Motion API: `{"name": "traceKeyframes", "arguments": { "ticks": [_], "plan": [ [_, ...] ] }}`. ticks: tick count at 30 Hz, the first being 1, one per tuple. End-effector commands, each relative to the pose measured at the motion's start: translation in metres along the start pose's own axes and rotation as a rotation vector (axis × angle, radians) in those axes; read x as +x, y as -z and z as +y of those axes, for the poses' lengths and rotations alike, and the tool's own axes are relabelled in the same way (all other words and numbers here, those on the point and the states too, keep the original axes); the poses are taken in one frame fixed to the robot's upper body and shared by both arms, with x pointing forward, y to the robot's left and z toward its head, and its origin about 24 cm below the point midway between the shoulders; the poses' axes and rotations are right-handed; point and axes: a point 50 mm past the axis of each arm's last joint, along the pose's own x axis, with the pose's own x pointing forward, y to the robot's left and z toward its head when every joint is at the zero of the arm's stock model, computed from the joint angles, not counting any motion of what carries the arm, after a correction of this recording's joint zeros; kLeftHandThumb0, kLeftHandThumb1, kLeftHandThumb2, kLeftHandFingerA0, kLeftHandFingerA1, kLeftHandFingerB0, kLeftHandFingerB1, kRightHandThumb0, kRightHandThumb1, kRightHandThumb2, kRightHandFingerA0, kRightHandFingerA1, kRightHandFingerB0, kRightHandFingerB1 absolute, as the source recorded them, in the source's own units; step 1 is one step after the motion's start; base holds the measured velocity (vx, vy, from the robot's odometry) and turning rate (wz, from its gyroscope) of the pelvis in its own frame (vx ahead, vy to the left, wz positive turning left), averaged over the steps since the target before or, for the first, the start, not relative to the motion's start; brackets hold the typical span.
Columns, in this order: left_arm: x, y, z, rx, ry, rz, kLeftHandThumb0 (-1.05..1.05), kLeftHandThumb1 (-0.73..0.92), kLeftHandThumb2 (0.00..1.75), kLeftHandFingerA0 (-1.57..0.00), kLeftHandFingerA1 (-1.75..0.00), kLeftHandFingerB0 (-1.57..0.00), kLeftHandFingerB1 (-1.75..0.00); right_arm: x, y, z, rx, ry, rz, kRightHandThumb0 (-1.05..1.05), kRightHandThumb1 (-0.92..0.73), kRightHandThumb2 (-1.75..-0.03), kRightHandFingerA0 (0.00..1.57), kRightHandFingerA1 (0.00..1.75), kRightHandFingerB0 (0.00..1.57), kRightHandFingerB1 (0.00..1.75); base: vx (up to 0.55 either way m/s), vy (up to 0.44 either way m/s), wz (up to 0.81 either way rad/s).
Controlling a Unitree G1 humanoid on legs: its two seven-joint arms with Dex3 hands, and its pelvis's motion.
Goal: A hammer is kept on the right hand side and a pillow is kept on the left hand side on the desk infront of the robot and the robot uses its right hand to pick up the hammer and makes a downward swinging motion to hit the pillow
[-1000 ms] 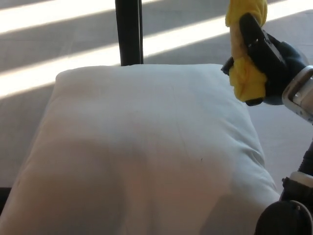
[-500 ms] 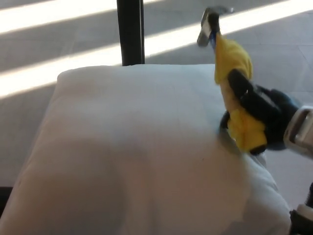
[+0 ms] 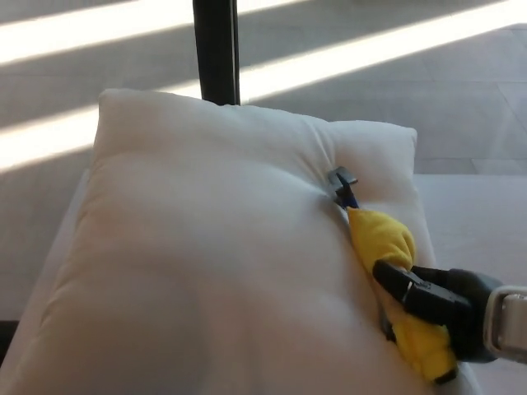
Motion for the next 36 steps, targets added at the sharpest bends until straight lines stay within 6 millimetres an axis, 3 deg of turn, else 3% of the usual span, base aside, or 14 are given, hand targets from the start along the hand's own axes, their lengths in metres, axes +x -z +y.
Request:
{"name": "traceKeyframes", "arguments": {
  "ticks": [1, 7, 13, 14, 15, 16, 22, 23, 24, 25, 29, 30, 31, 36],
  "plan": [
    [0.0, -0.003, 0.005, -0.03, -0.009, 0.008, -0.64, 0.72, 0.61, -0.63, -0.56, -0.47, -0.46, 0.018, 0.045, -0.019, 0.007, 0.117, 0.144, -0.41, -0.92, -0.79, 1.07, 1.75, 0.77, 1.73, 0.0, 0.0, 0.0],
    [-0.001, -0.001, 0.006, 0.022, -0.009, 0.018, -0.65, 0.74, 0.62, -0.64, -0.55, -0.5, -0.45, 0.015, 0.032, -0.01, -0.001, 0.085, 0.114, -0.44, -0.92, -0.8, 1.09, 1.75, 0.79, 1.75, 0.0, 0.0, 0.0],
    [-0.002, 0.001, 0.006, 0.012, -0.01, 0.021, -0.65, 0.74, 0.62, -0.66, -0.56, -0.48, -0.45, 0.008, 0.014, -0.002, 0.036, 0.049, 0.062, -0.41, -0.92, -0.73, 0.97, 1.75, 0.63, 1.7, 0.0, 0.0, 0.0],
    [-0.002, 0.001, 0.006, 0.017, -0.011, 0.019, -0.65, 0.58, 0.97, -0.61, -0.66, -0.44, -0.58, 0.008, 0.01, 0.0, 0.052, 0.043, 0.065, -0.42, -0.92, -0.72, 0.98, 1.75, 0.63, 1.7, 0.0, 0.0, 0.0],
    [-0.002, 0.001, 0.006, 0.018, -0.011, 0.019, -0.65, 0.58, 0.97, -0.61, -0.66, -0.44, -0.58, 0.007, 0.01, 0.001, 0.055, 0.043, 0.067, -0.42, -0.92, -0.72, 0.98, 1.75, 0.63, 1.7, 0.0, 0.0, 0.0],
    [-0.002, 0.002, 0.005, 0.017, -0.01, 0.018, -0.64, 0.74, 0.62, -0.66, -0.57, -0.52, -0.47, 0.006, 0.008, 0.002, 0.045, 0.032, 0.055, -0.38, -0.92, -0.79, 1.02, 1.75, 0.62, 1.75, 0.0, 0.0, 0.0],
    [-0.003, 0.005, 0.005, 0.017, -0.004, 0.023, -0.66, 0.75, 0.62, -0.64, -0.54, -0.46, -0.45, -0.006, -0.02, 0.02, 0.056, -0.089, -0.041, -0.39, -0.91, -0.8, 1.02, 1.75, 0.63, 1.75, 0.0, 0.0, 0.0],
    [-0.003, 0.006, 0.005, 0.016, -0.007, 0.027, -0.65, 0.58, 0.98, -0.57, -0.64, -0.4, -0.57, -0.008, -0.025, 0.024, 0.083, -0.101, -0.045, -0.41, -0.92, -0.79, 1.01, 1.75, 0.61, 1.75, 0.0, 0.0, 0.0],
    [-0.003, 0.006, 0.004, 0.015, -0.007, 0.027, -0.65, 0.58, 0.98, -0.57, -0.64, -0.4, -0.57, -0.008, -0.026, 0.024, 0.086, -0.1, -0.044, -0.41, -0.92, -0.79, 1.01, 1.75, 0.61, 1.75, 0.0, 0.0, 0.0],
    [-0.002, 0.007, 0.004, -0.01, -0.014, 0.031, -0.64, 0.73, 0.61, -0.68, -0.57, -0.48, -0.45, -0.014, -0.036, 0.031, 0.086, -0.117, -0.073, -0.4, -0.92, -0.79, 0.97, 1.75, 0.62, 1.65, 0.0, 0.0, 0.0],
    [-0.002, 0.006, 0.004, -0.007, -0.019, 0.03, -0.64, 0.73, 0.62, -0.67, -0.58, -0.49, -0.46, -0.031, -0.06, 0.045, 0.128, -0.236, -0.148, -0.39, -0.83, -0.89, 1.02, 1.75, 0.6, 1.75, 0.0, 0.0, 0.0],
    [-0.002, 0.007, 0.004, -0.016, -0.021, 0.032, -0.64, 0.56, 0.96, -0.61, -0.67, -0.45, -0.59, -0.038, -0.072, 0.05, 0.134, -0.344, -0.168, -0.38, -0.75, -1.0, 1.03, 1.75, 0.82, 1.46, 0.0, 0.0, 0.0],
    [-0.003, 0.008, 0.004, -0.028, -0.018, 0.033, -0.64, 0.72, 0.61, -0.66, -0.58, -0.49, -0.47, -0.043, -0.078, 0.051, 0.136, -0.352, -0.175, -0.37, -0.72, -1.03, 1.04, 1.75, 0.81, 1.59, 0.0, 0.0, 0.0],
    [-0.003, 0.009, 0.005, -0.011, -0.012, 0.037, -0.65, 0.74, 0.62, -0.64, -0.58, -0.5, -0.47, -0.07, -0.112, 0.057, 0.18, -0.364, -0.267, -0.37, -0.76, -1.01, 1.02, 1.75, 0.7, 1.75, 0.0, 0.0, 0.0]
  ]
}}
